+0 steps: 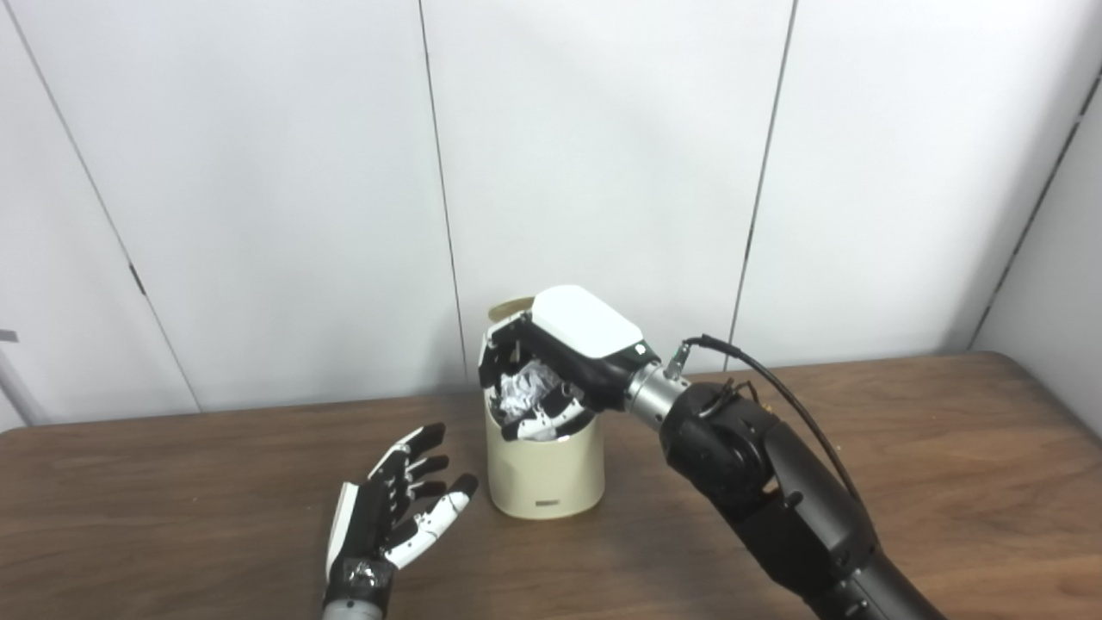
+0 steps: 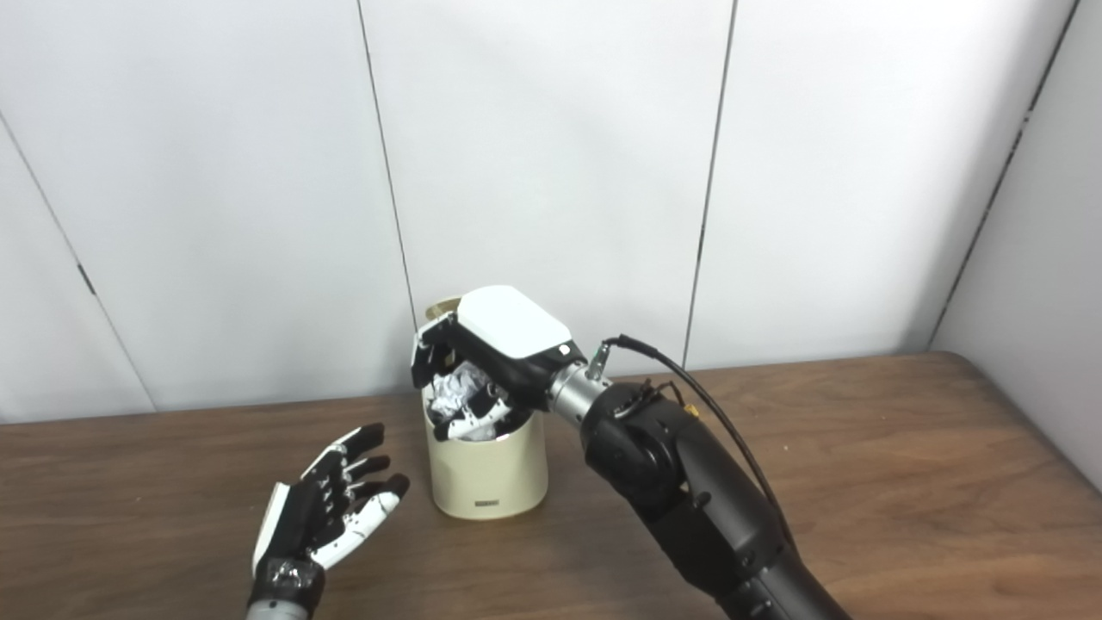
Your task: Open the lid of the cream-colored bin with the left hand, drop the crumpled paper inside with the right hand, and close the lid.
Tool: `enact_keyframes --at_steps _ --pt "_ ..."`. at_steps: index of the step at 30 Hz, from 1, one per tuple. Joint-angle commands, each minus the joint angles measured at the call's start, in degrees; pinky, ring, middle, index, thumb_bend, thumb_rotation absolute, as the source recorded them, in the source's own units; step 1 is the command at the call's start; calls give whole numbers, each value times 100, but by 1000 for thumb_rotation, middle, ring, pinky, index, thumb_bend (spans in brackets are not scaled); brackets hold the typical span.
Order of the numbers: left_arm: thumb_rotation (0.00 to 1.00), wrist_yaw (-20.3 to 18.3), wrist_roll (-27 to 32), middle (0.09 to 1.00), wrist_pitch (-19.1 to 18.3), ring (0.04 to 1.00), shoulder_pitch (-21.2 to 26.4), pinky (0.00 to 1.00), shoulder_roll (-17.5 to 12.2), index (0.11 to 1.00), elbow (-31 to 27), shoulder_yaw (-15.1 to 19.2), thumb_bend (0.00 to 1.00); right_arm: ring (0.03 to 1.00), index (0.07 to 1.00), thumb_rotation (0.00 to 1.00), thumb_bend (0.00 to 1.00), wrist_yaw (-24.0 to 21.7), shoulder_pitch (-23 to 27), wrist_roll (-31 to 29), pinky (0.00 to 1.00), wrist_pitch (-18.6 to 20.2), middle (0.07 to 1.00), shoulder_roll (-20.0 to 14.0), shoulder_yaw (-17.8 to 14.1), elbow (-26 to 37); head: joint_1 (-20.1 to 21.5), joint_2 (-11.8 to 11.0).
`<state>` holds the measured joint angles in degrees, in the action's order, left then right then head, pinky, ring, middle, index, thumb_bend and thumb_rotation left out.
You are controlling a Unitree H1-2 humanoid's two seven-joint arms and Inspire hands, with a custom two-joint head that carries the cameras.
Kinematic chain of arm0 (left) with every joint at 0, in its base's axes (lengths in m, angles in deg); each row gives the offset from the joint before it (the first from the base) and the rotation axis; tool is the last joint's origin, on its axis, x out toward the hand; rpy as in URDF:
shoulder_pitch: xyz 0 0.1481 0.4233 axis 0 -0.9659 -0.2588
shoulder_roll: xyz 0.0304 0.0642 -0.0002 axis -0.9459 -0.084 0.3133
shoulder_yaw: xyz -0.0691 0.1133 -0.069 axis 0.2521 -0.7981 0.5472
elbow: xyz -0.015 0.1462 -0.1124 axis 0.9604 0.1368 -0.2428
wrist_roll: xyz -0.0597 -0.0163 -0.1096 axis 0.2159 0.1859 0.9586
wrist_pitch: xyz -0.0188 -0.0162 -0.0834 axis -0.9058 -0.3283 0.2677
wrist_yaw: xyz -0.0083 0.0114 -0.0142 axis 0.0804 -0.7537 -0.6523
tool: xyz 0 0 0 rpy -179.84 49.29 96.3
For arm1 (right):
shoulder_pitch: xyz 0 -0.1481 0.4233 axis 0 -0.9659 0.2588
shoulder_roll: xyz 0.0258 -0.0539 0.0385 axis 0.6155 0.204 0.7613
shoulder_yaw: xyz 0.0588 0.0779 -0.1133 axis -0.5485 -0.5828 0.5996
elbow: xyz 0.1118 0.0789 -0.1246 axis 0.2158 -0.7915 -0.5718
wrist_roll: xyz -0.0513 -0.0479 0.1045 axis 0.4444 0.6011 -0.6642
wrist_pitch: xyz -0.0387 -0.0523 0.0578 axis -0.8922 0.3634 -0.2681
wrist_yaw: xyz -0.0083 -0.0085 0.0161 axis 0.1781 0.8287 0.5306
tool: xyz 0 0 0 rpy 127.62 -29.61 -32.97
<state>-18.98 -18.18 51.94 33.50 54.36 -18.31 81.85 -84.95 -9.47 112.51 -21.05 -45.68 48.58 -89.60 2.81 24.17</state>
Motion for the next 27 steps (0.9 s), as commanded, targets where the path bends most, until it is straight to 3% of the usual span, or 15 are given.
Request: enact_keyframes --at_steps 1,14,27 --pt "309 52 -16 863 173 794 130 712 40 856 -190 -5 675 407 504 0 498 305 332 29 345 -312 515 -74 -72 24 -3 10" --pt "308 28 -7 866 169 799 112 712 29 860 -198 -16 666 406 515 0 496 620 405 262 328 -814 513 -166 -86 -303 -1 17" --pt "306 24 -54 853 157 793 95 709 -4 847 -189 -33 666 398 520 0 497 537 492 191 333 -676 491 -238 -259 -307 29 34"
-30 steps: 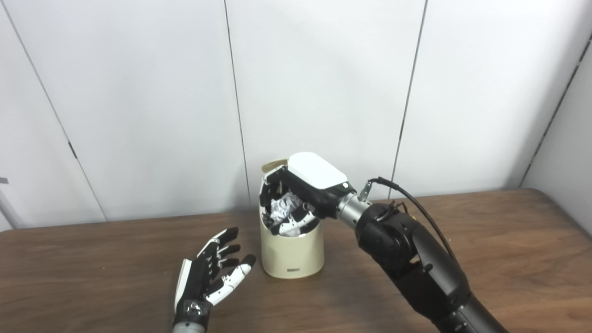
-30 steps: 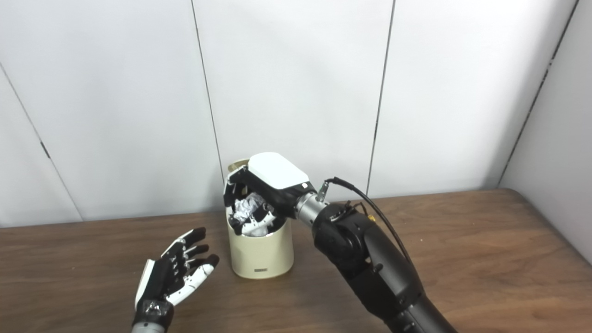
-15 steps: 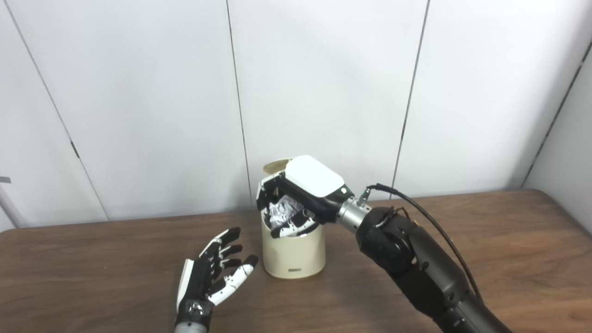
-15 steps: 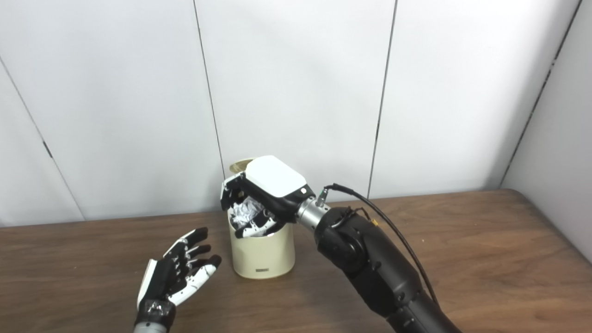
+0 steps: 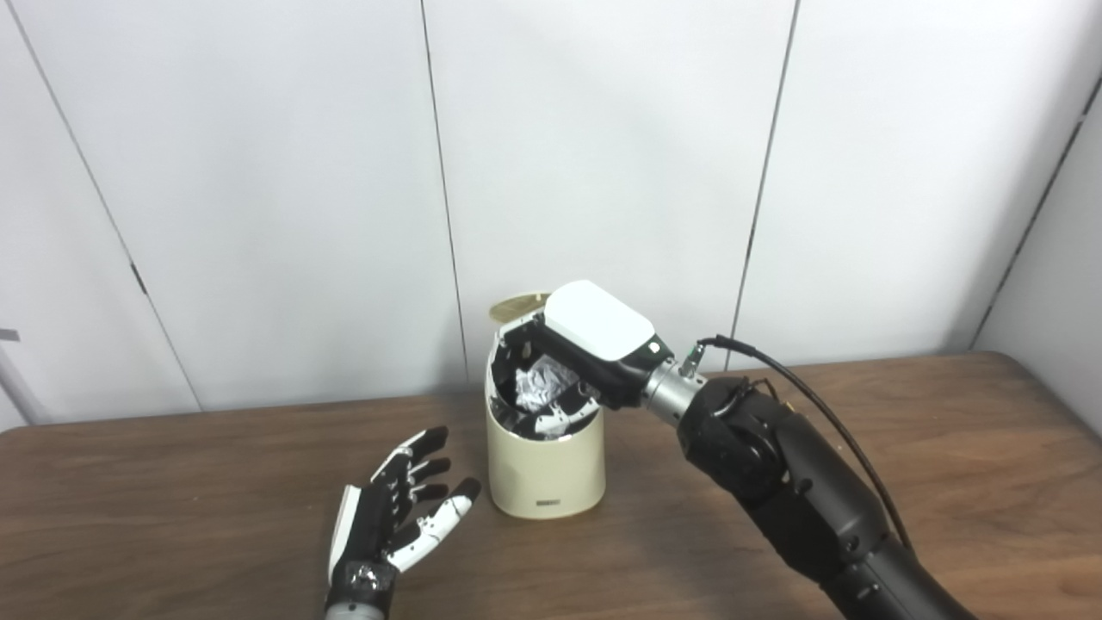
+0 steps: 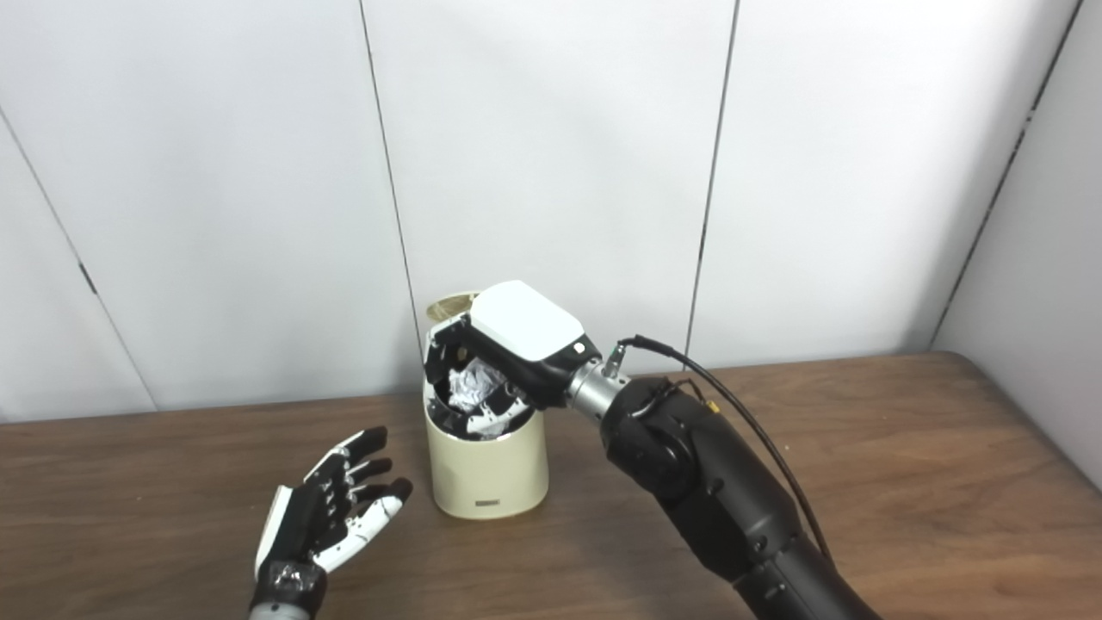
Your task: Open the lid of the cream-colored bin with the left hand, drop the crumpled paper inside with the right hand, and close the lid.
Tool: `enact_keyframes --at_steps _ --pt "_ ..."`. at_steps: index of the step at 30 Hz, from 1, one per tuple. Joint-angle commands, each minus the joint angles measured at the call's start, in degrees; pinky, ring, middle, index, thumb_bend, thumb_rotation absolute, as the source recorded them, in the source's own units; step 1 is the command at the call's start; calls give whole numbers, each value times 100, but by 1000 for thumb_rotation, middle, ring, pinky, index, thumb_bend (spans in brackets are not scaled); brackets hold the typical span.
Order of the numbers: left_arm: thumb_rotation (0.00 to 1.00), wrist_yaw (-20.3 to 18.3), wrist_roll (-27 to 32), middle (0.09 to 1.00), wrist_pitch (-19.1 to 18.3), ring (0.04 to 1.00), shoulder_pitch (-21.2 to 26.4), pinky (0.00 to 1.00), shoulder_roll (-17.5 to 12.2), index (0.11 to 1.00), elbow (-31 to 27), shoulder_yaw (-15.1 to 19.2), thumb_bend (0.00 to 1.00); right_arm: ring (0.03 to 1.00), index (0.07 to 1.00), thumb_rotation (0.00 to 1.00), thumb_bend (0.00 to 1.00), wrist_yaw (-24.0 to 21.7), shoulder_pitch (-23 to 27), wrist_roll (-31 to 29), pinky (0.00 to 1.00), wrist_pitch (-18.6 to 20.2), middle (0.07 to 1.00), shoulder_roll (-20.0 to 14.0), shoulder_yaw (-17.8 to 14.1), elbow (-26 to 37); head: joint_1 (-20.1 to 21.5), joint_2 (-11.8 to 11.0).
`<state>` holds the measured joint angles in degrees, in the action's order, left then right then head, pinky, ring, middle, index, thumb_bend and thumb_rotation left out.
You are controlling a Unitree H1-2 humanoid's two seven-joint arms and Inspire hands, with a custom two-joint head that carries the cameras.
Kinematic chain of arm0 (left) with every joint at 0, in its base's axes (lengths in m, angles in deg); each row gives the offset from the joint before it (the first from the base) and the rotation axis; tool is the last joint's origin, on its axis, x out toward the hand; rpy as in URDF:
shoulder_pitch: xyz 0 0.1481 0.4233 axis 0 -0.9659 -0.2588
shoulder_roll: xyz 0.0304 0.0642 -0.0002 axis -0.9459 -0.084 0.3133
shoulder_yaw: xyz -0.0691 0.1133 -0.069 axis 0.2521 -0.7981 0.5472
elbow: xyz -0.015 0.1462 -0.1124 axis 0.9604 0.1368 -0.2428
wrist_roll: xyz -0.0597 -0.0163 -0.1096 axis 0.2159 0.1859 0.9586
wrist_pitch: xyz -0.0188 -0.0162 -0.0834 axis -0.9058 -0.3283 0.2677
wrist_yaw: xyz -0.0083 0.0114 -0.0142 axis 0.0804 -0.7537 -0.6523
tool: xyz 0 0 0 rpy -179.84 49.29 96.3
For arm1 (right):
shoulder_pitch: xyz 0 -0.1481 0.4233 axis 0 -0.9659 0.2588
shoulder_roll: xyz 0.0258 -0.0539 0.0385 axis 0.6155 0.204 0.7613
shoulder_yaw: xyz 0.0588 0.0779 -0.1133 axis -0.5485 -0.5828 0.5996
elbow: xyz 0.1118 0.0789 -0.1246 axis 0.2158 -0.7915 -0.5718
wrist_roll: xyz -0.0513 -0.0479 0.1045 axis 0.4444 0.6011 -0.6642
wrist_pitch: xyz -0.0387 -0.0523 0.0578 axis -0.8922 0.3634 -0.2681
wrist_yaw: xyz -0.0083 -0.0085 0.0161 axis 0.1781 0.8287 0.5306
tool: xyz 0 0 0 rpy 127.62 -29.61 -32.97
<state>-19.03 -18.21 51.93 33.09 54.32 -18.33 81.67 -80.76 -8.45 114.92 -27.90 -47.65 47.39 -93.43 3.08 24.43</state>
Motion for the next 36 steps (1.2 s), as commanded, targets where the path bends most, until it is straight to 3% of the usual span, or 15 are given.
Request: enact_keyframes --at_steps 1,23,26,27,28,29,32,36 --pt "309 26 -47 852 168 795 135 711 -2 846 -180 -16 668 394 523 0 496 140 399 -36 330 8 485 -43 -145 57 -1 7" --pt "296 39 -37 855 153 794 117 700 27 847 -211 -44 655 396 524 0 497 293 410 3 338 -56 485 -7 -121 -228 -55 35" --pt "297 37 -37 856 143 792 116 697 23 849 -220 -43 656 470 496 0 519 63 398 343 392 200 501 -89 12 -70 -68 48" --pt "300 39 -41 856 148 792 116 698 21 848 -217 -43 658 532 496 67 521 -58 395 428 420 286 576 -122 58 2 -68 48" --pt "301 38 -40 856 149 790 117 695 20 848 -216 -42 658 596 594 89 750 -214 387 480 449 388 652 -148 88 95 -70 48" --pt "301 34 -35 856 151 792 119 698 18 848 -214 -42 659 650 657 112 847 -309 379 508 467 441 716 -164 101 161 -69 48" --pt "300 23 -9 859 150 797 121 705 21 850 -209 -36 657 703 697 113 922 -390 359 545 479 449 778 -202 108 246 -62 55" --pt "306 27 -33 859 119 799 117 708 23 848 -222 -46 660 697 701 108 923 -382 336 533 475 409 786 -225 100 255 -67 53"
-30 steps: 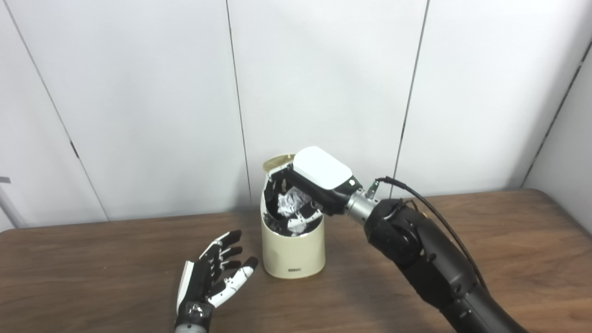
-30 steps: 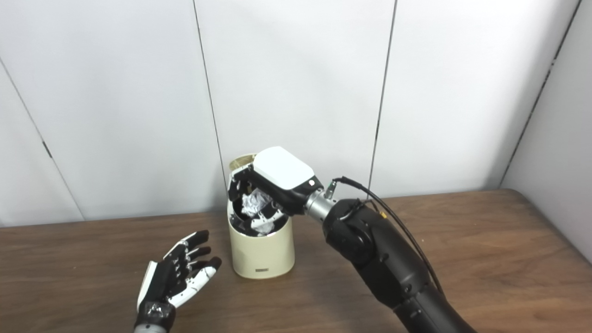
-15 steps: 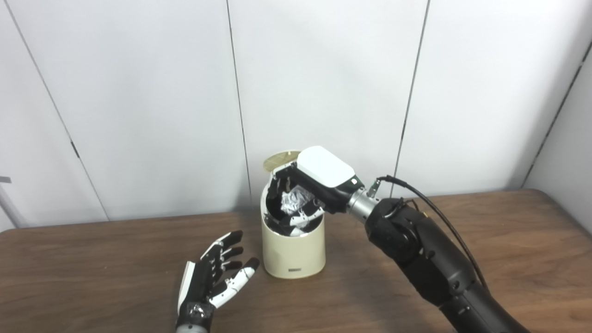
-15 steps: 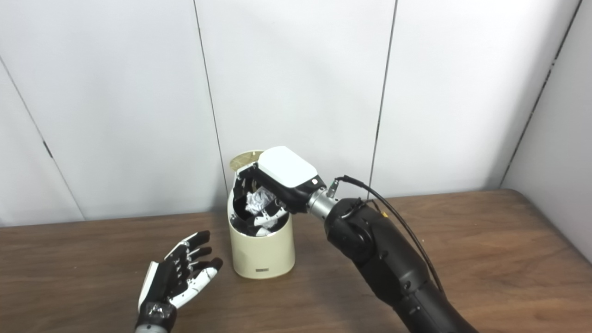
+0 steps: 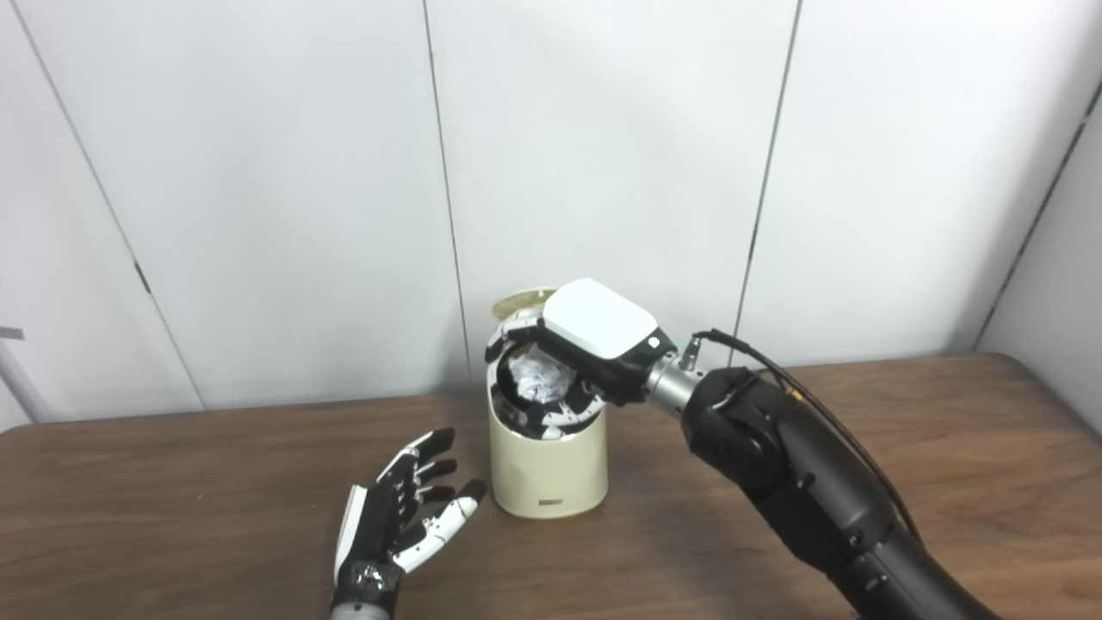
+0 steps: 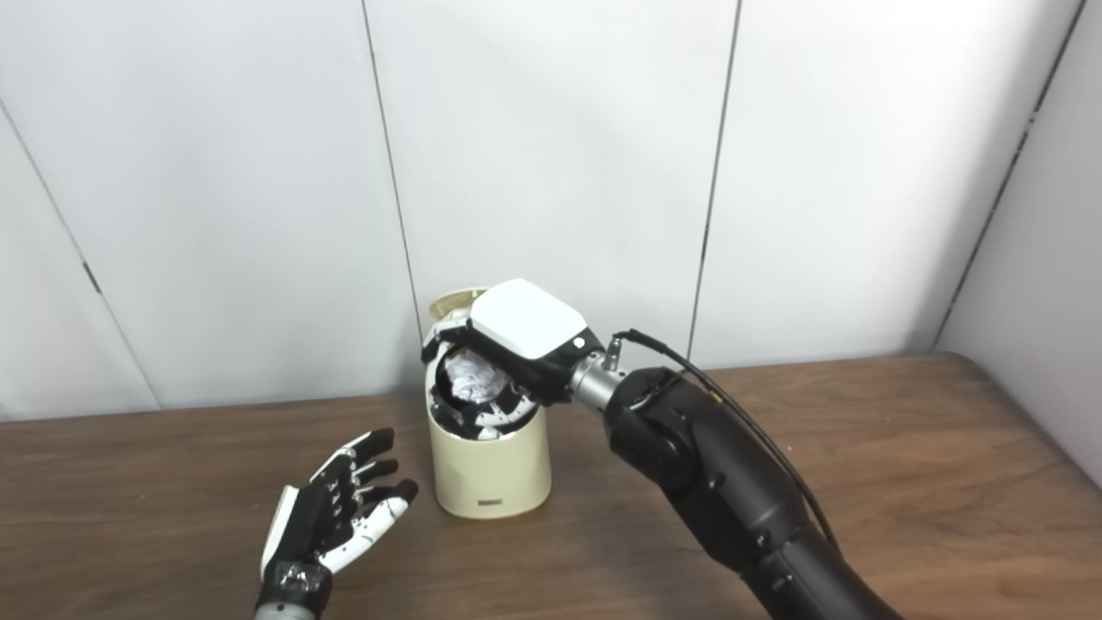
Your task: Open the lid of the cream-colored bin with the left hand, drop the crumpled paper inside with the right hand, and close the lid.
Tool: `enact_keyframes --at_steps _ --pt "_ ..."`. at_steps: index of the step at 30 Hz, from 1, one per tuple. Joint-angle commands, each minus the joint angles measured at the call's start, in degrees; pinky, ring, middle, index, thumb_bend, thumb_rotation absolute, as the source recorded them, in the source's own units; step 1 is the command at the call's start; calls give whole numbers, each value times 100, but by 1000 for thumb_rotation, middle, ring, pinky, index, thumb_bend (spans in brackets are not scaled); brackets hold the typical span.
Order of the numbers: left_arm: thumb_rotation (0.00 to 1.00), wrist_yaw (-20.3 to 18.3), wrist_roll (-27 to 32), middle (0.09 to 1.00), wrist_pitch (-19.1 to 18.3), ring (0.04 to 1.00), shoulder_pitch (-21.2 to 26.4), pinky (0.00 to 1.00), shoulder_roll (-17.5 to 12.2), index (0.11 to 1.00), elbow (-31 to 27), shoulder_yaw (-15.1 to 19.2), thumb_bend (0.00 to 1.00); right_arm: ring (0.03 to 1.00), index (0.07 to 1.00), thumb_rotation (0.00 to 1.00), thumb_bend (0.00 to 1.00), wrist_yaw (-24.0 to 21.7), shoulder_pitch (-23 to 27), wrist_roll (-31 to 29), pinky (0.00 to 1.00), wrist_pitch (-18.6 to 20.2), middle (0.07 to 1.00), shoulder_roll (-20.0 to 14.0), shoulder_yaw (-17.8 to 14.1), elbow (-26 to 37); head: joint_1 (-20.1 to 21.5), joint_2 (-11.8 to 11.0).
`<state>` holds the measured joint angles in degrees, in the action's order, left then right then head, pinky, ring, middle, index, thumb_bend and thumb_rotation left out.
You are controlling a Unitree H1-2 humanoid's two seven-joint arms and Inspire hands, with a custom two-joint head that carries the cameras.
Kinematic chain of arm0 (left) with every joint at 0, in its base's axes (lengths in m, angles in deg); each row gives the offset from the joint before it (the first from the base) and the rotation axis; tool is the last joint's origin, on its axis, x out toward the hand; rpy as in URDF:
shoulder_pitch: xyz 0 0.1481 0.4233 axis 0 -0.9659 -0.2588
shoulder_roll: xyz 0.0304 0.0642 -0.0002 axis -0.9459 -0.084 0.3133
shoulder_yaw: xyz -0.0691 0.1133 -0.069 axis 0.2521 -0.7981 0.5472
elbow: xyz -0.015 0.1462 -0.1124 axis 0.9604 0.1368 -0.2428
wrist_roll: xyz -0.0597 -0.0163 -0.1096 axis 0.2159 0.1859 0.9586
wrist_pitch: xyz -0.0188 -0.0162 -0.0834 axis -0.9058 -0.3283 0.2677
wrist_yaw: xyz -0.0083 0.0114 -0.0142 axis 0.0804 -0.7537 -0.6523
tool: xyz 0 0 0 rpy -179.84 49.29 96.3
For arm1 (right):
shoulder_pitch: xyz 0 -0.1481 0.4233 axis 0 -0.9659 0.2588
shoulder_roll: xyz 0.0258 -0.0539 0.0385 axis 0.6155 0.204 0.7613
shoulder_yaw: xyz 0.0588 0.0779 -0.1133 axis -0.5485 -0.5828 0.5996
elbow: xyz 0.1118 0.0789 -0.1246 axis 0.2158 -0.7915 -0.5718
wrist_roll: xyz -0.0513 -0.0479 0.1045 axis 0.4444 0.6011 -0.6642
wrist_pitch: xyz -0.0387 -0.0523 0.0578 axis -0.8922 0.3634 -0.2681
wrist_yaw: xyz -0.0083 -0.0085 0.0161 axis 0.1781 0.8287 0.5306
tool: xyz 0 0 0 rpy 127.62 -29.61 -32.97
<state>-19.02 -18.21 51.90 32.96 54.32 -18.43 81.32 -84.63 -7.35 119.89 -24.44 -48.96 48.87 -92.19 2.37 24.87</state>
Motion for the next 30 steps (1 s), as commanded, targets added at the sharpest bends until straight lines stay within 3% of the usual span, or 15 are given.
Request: enact_keyframes --at_steps 1,23,30 --pt "305 29 -42 859 123 801 130 711 24 848 -212 -16 660 696 699 109 921 15 225 25 474 35 786 -102 -46 122 1 9" --pt "301 41 -32 862 121 800 149 712 32 849 -202 -9 666 709 689 82 919 19 193 -5 535 -44 780 -171 -16 125 -13 11" --pt "304 23 -3 864 160 800 158 706 25 852 -161 -6 664 751 713 176 923 -103 166 -1 582 52 815 -226 -45 224 -4 2"
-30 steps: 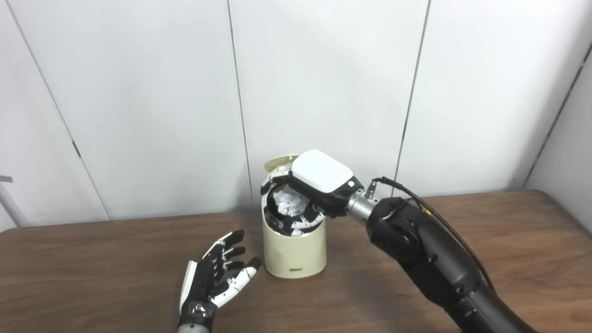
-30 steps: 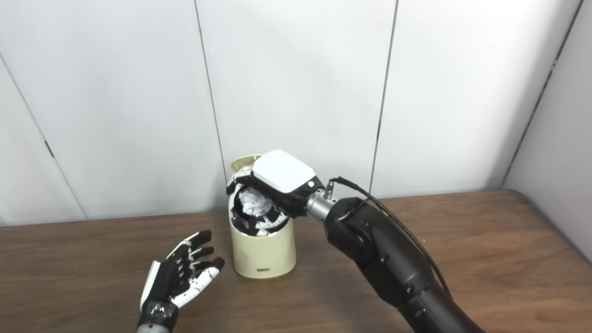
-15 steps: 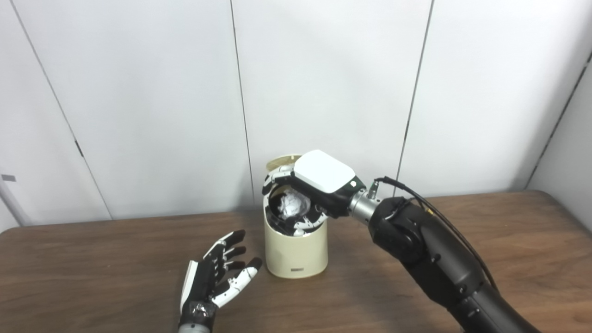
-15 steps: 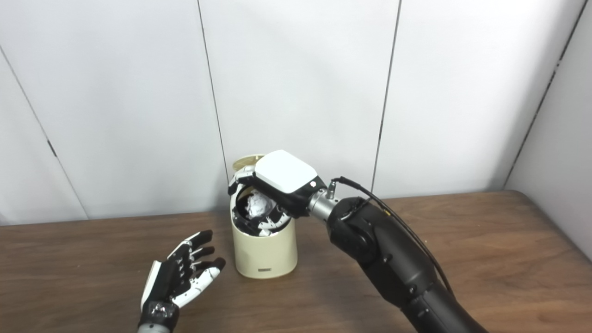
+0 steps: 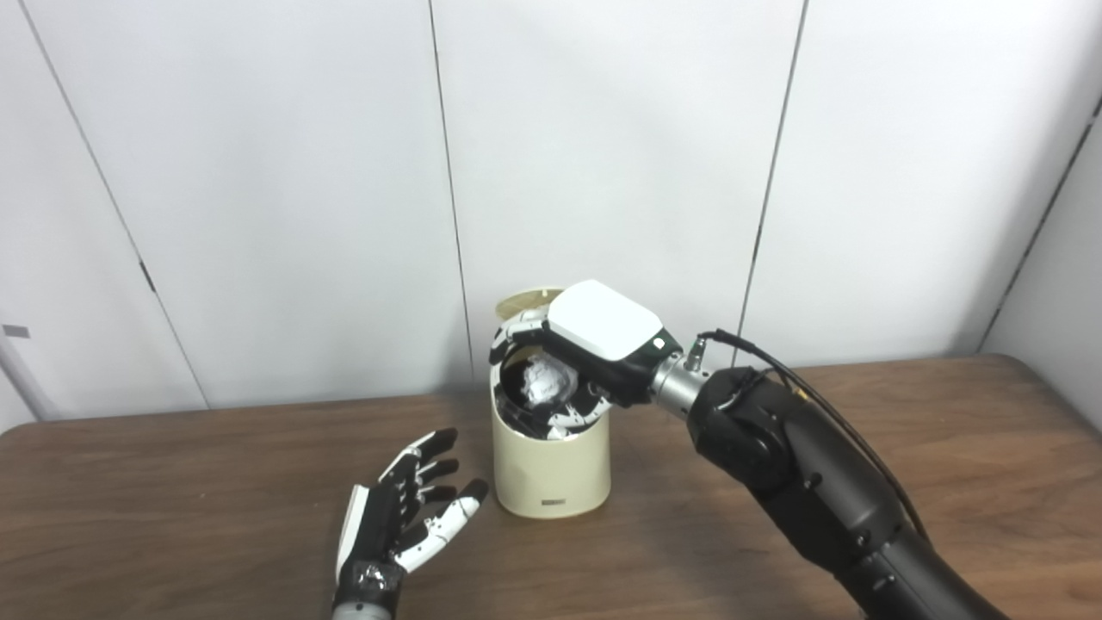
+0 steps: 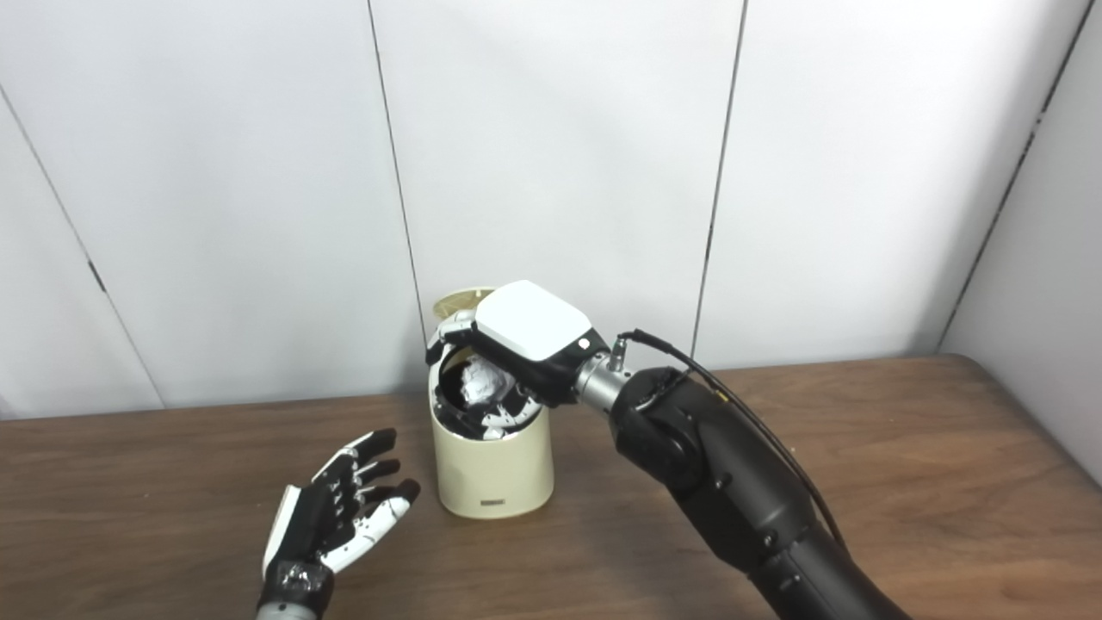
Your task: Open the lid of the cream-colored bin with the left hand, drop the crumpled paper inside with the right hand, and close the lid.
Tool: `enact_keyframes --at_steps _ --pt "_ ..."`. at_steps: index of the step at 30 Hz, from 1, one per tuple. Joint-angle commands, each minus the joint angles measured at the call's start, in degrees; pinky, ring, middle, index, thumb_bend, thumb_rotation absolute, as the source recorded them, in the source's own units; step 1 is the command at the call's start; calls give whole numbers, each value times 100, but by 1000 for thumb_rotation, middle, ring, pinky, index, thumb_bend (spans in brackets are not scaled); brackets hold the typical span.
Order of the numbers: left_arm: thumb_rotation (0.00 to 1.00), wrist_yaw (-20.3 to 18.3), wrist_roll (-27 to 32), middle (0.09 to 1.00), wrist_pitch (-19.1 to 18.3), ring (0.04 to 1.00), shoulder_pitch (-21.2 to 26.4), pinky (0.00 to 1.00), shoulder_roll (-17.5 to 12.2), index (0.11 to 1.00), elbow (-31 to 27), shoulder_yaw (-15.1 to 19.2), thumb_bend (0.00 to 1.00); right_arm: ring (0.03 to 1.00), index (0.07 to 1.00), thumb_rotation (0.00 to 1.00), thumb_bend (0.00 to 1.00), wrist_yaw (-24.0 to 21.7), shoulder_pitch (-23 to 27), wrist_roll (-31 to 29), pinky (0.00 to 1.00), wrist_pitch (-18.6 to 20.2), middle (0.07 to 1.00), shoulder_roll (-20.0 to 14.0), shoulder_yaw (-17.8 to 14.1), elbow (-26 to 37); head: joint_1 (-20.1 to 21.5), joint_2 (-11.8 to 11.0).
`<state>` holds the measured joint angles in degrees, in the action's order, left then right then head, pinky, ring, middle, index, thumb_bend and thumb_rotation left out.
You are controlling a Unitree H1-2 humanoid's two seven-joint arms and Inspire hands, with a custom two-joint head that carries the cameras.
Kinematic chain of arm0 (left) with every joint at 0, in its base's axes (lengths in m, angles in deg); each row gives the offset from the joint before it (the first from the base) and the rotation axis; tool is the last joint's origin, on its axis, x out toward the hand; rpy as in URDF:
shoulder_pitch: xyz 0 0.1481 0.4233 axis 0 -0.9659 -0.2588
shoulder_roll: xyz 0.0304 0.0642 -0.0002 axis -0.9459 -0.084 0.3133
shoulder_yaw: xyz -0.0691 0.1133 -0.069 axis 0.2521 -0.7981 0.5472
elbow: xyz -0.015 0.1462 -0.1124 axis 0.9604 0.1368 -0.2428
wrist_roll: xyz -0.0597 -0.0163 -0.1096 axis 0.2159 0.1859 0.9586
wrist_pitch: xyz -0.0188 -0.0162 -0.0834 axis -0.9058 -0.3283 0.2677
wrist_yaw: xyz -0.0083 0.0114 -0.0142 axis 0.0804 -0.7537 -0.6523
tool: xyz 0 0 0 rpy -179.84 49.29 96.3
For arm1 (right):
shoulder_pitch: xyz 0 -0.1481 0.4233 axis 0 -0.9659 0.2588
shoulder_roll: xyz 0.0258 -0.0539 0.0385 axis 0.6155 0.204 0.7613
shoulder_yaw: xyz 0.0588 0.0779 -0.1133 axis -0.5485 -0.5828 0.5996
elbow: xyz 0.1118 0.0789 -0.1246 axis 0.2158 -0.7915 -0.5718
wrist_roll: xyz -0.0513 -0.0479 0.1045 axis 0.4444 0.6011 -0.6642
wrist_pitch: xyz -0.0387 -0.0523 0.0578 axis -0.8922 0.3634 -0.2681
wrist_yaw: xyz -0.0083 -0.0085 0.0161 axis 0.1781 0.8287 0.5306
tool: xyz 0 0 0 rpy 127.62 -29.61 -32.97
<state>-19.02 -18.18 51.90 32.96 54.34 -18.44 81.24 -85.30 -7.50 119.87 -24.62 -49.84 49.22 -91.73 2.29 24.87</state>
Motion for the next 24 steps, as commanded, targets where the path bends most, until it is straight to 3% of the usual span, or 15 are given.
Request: enact_keyframes --at_steps 1,7,12,17,24 --pt "302 17 7 865 172 802 160 708 24 852 -150 3 665 766 720 203 915 -83 168 -8 597 109 829 -147 -93 220 6 0" --pt "314 16 -10 863 210 799 169 703 17 851 -124 -12 671 872 788 369 899 -727 102 -66 699 503 917 -264 -181 717 5 -1" --pt "305 21 -13 862 190 801 168 708 23 849 -131 -12 667 869 797 370 900 -649 35 -39 703 525 912 -295 -268 859 -2 -3" --pt "294 29 -37 858 190 796 166 703 16 845 -131 -19 656 792 761 291 864 -64 -141 -10 616 312 867 -234 -436 868 2 6" --pt "289 34 -46 853 174 786 170 683 10 845 -121 -18 656 673 681 146 773 1189 -481 -30 527 -85 751 -77 -747 811 5 12"
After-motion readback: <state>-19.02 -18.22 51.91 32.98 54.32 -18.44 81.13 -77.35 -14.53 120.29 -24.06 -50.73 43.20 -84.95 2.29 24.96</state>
